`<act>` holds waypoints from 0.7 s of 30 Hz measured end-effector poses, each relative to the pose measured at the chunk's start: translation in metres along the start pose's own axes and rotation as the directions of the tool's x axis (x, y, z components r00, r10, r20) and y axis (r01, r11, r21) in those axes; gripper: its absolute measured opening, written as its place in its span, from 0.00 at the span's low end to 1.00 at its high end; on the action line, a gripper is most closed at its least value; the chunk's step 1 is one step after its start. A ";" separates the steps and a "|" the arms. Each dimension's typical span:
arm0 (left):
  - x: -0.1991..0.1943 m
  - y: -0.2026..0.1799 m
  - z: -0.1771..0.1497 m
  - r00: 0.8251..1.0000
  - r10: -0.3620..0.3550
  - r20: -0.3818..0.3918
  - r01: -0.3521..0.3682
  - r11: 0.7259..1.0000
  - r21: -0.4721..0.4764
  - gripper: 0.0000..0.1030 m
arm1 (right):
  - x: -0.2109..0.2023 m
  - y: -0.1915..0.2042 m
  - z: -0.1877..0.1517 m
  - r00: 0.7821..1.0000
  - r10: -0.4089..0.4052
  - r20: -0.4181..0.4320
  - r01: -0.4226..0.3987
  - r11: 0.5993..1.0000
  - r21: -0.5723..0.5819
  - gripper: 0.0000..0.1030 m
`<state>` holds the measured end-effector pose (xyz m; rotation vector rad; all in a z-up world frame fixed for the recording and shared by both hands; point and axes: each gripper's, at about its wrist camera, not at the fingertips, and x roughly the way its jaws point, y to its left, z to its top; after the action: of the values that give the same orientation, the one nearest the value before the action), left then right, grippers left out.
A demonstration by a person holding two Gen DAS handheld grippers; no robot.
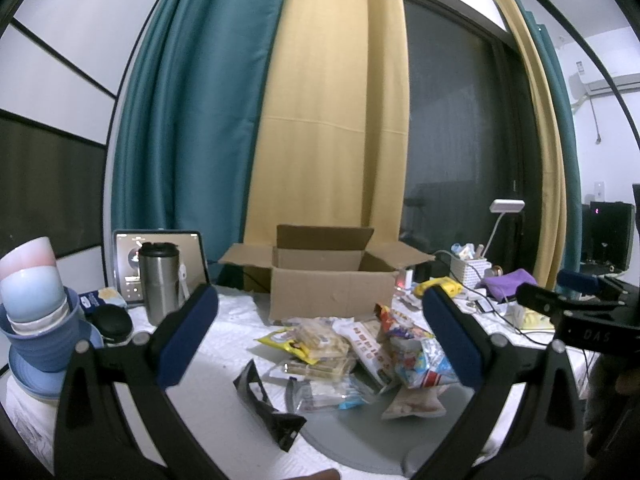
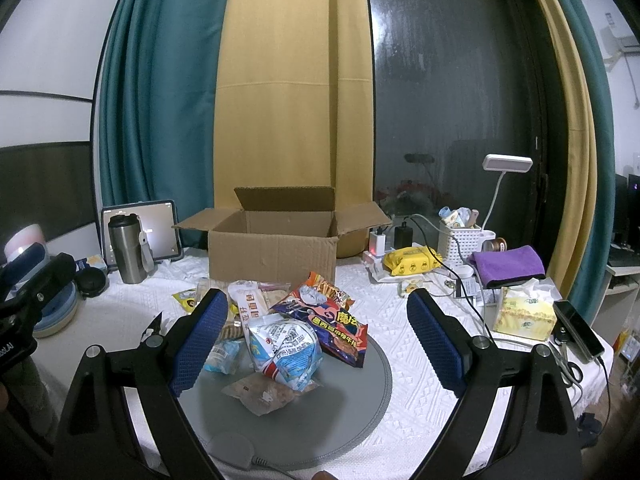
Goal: Organize snacks
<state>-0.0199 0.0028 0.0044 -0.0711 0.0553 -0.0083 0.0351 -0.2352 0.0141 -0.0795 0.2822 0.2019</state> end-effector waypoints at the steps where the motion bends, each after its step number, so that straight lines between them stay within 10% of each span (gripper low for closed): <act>1: 0.000 -0.001 0.000 1.000 0.000 0.000 0.000 1.000 -0.001 1.00 | 0.000 0.000 0.000 1.000 0.000 0.000 0.000 1.000 0.000 0.91; 21: 0.006 -0.010 -0.007 0.999 -0.006 -0.040 0.006 1.000 0.004 1.00 | 0.003 0.002 -0.009 1.000 0.003 -0.015 -0.003 1.000 0.008 0.91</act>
<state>-0.0142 -0.0079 -0.0024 -0.0668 0.0946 -0.0158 0.0349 -0.2341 0.0046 -0.0724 0.2977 0.2028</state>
